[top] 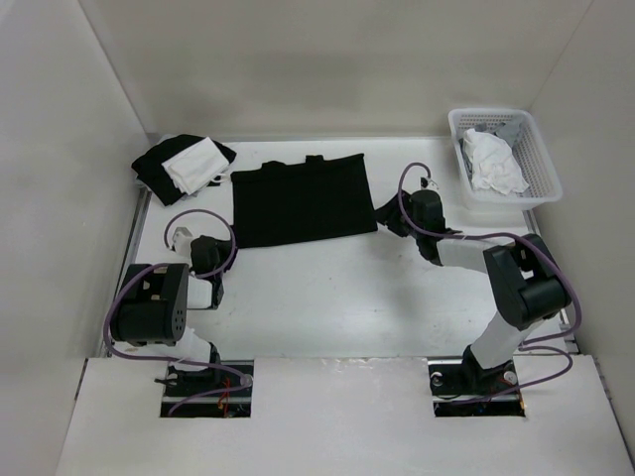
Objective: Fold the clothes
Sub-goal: Fold the tank top
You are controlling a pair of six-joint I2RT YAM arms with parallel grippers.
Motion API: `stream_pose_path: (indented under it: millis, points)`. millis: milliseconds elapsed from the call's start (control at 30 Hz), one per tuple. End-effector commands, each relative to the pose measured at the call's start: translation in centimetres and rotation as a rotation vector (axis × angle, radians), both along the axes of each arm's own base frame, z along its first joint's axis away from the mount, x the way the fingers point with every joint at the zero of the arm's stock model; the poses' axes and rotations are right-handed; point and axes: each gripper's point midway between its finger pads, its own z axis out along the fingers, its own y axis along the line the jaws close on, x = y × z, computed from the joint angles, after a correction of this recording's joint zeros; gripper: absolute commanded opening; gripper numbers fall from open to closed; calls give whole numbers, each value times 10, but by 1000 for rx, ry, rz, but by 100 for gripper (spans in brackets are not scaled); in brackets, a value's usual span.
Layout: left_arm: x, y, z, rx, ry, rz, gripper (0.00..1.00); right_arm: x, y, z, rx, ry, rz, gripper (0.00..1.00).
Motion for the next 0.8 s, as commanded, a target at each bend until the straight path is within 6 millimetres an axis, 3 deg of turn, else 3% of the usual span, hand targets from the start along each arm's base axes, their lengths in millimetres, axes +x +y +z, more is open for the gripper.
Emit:
stream_pose_path:
  millis: [0,167,400,567,767]
  points:
    - [15,3,14,-37,-74,19,13,5,-7,0,-11,-19,-46,51]
    - [10,4,11,-47,-71,27,5,-7,-10,-23,-31,62,-46,52]
    - [3,4,9,-45,-66,21,2,-20,-11,-51,-36,146,-45,50]
    - [3,1,7,-49,-58,14,1,-10,-5,-49,-14,140,-46,48]
    - [6,-2,14,-51,-79,4,1,-1,0,-49,26,159,-39,36]
